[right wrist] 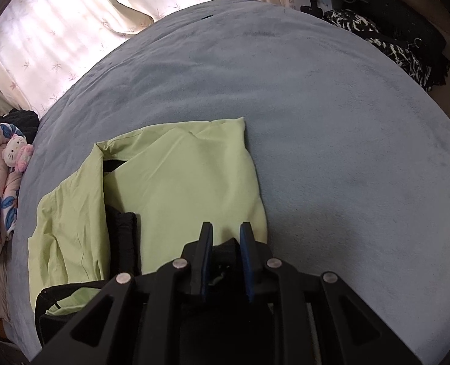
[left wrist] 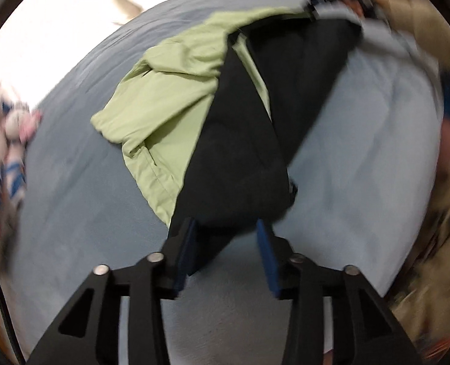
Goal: Fold large clothes
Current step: 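Lift the black edge and fold the bundle toward the hood, then carry the held black edge over the pale green hood with both grippers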
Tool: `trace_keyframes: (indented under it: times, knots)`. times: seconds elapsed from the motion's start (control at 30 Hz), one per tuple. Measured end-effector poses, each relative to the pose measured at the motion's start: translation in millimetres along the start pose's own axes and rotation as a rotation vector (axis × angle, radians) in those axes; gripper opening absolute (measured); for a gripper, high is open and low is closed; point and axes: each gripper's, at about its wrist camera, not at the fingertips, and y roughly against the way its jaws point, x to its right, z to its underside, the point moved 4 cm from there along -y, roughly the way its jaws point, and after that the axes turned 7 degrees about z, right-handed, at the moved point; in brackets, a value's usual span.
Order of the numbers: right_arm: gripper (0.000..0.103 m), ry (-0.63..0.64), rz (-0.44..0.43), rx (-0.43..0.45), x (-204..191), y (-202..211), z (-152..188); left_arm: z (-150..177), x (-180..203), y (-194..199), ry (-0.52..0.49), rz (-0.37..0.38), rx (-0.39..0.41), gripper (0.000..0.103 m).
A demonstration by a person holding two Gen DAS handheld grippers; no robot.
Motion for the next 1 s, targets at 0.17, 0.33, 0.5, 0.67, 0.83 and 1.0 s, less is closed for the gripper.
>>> trace_keyframes:
  times: [0.17, 0.33, 0.5, 0.67, 0.83, 1.0]
  knots:
    - [0.018, -0.005, -0.002, 0.001, 2.2, 2.1, 1.5, -2.0, 18.0, -14.2, -0.17, -0.183, -0.015, 0.051]
    - [0.018, 0.014, 0.001, 0.003, 3.7, 3.2, 5.6, -20.6, 19.1, -18.5, -0.199, -0.264, 0.074, 0.051]
    - [0.018, 0.029, -0.01, -0.002, 6.0, 3.3, 10.6, -41.5, -3.5, -14.1, -0.086, -0.16, 0.146, 0.039]
    - [0.018, 0.064, -0.041, -0.006, 6.0, 4.0, 13.1, -51.9, -63.3, -16.3, 0.233, 0.016, 0.2, 0.023]
    - [0.031, 0.063, -0.146, -0.016, 9.3, 7.7, 13.8, -49.0, -105.3, -30.1, 0.453, 0.179, 0.22, 0.023]
    - [0.05, 0.075, -0.235, 0.028, 12.7, 20.8, 11.2, -45.5, -121.9, -41.5, 0.571, 0.255, 0.249, 0.023]
